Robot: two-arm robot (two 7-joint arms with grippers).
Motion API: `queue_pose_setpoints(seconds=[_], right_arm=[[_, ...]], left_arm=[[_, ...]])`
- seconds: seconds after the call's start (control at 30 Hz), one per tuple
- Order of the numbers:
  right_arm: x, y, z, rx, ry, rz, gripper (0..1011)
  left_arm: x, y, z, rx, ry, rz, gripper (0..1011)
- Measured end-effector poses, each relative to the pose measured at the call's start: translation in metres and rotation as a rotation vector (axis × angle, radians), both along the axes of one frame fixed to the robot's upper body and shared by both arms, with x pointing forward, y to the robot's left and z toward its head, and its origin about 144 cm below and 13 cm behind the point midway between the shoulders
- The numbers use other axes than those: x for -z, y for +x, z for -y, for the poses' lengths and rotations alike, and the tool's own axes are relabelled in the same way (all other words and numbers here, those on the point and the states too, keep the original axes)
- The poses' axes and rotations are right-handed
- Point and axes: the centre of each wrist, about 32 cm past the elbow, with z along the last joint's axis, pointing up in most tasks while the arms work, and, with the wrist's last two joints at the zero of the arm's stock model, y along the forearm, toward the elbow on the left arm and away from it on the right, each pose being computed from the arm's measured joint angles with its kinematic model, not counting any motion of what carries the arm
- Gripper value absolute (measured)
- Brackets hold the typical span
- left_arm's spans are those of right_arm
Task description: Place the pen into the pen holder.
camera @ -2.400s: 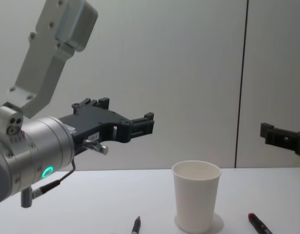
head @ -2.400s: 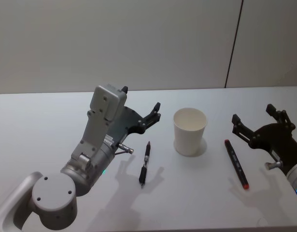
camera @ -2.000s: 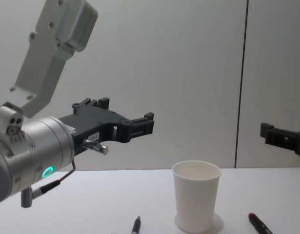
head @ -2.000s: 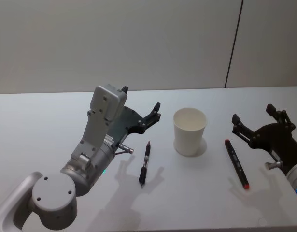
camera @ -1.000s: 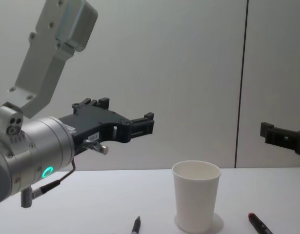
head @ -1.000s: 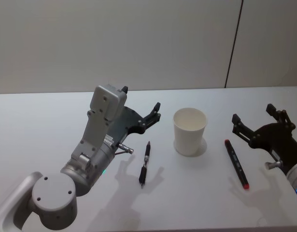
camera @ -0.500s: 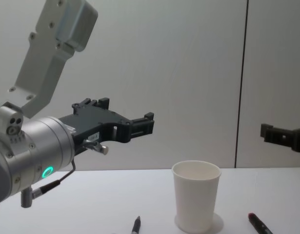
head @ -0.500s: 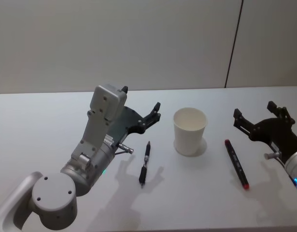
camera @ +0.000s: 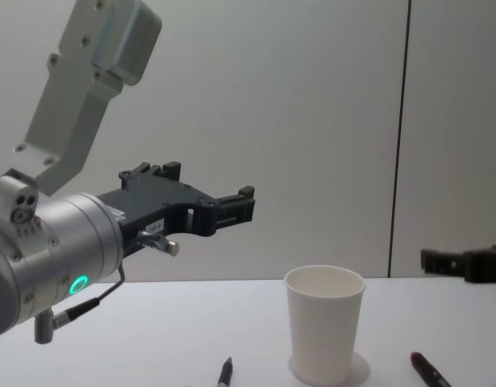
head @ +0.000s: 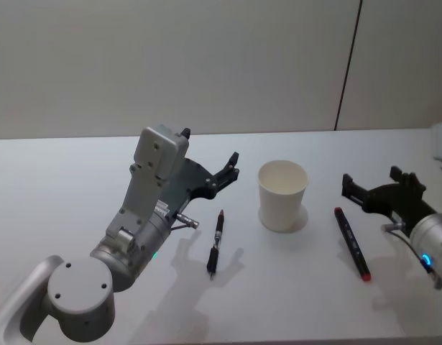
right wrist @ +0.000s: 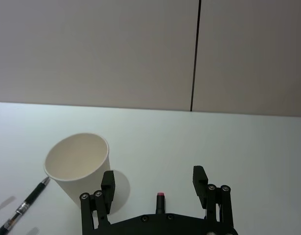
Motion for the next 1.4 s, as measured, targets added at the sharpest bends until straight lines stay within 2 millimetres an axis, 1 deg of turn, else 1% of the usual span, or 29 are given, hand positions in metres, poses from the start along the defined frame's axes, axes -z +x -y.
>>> queue_pose_setpoints(seconds=[0.37,0.8,1.4], right_arm=[[0.005,0.014,-0.017,0.025,-0.041,-0.142,1001],[0.016,0.023,-0.03,0.054,-0.062,-0.254,1001],[0.029,0.037,-0.032,0.106,-0.062,-0.33,1001]], left_arm=[[0.0,0.0,0.0,0.0,0.0,0.0,1004],[0.0,0.0,0.0,0.0,0.0,0.0,1004],[0.0,0.0,0.0,0.0,0.0,0.0,1004]])
